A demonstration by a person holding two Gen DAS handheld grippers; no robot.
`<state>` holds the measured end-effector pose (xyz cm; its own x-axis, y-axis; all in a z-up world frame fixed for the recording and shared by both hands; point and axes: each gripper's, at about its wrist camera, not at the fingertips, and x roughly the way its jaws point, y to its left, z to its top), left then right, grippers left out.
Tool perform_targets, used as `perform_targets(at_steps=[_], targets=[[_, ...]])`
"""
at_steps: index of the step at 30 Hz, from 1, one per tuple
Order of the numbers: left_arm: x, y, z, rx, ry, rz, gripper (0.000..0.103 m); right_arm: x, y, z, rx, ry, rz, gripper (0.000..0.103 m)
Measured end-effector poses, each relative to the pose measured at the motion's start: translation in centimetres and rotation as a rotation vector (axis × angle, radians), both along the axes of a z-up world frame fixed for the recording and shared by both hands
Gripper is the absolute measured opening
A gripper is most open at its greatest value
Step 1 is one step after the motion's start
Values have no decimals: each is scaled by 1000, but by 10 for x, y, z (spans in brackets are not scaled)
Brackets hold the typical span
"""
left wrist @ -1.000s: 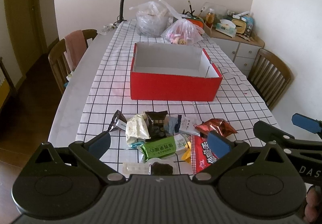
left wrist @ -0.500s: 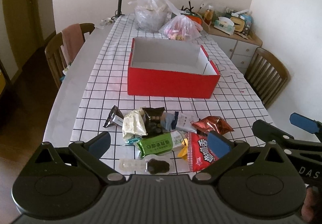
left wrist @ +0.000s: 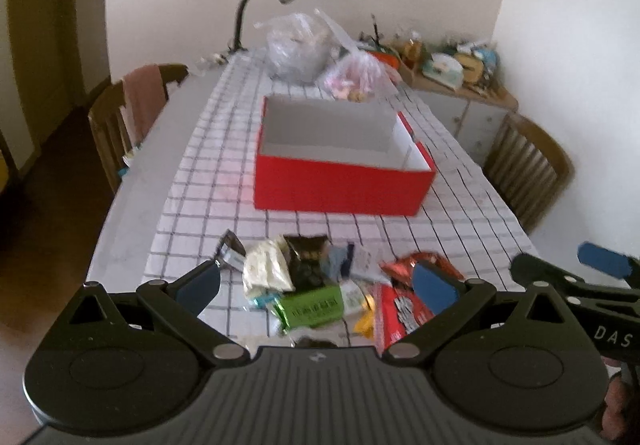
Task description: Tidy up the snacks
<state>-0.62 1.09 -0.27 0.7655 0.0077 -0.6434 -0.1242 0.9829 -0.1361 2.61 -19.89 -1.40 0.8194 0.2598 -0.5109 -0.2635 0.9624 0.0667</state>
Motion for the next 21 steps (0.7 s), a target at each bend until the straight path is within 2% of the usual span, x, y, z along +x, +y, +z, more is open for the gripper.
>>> perform_targets(at_steps=[3,9,21], targets=[[1,7,-4,8,-21,28,103,7,-4,-6,-11,4,-27,100],[7,11,-23,6,12,12,103,21,-9,-26,-38,56,-38,98],[39,9,-71,-40,192,-43,102,54,-10,-70,-62,186,34,93]])
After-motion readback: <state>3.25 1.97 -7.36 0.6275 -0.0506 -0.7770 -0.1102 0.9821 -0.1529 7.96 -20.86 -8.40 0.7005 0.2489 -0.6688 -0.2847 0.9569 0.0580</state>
